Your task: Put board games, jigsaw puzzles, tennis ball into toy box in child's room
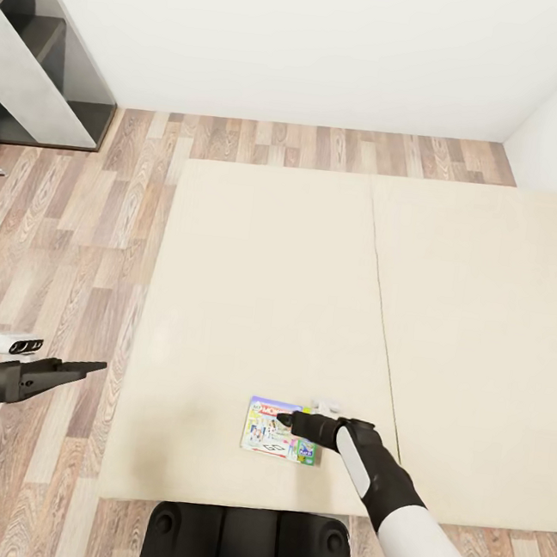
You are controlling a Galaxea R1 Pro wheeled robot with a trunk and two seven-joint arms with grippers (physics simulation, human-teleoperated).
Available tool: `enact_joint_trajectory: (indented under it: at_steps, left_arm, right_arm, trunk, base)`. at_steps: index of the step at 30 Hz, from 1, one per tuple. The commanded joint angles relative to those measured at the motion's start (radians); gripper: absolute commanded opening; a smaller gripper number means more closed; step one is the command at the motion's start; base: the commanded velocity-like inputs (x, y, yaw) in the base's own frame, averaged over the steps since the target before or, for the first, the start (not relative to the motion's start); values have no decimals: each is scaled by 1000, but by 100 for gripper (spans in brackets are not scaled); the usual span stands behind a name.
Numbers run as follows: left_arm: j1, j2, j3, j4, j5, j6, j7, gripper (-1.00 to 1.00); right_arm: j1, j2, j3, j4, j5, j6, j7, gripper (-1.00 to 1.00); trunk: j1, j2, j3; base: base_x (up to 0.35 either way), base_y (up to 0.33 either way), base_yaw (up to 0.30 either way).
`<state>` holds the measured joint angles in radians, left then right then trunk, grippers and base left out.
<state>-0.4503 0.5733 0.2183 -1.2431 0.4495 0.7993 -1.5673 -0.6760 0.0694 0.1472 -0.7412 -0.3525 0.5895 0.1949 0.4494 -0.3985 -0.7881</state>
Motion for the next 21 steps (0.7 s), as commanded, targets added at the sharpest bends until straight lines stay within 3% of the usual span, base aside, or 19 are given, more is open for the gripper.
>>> enact_joint_trajectory:
  at_steps: [1,21]
  left_arm:
    - [0,0,0,0,0,11,-4,100]
    - [0,0,1,1,0,11,-4,100]
  right_arm:
    - [1,-1,0,-5,0,5,-7,100]
    - [12,-18,-12,-172,-5,31,-43,100]
  trunk:
    - [1,-2,-1]
    - [1,-2,-1]
  base:
    - [0,0,0]
    - [0,0,0]
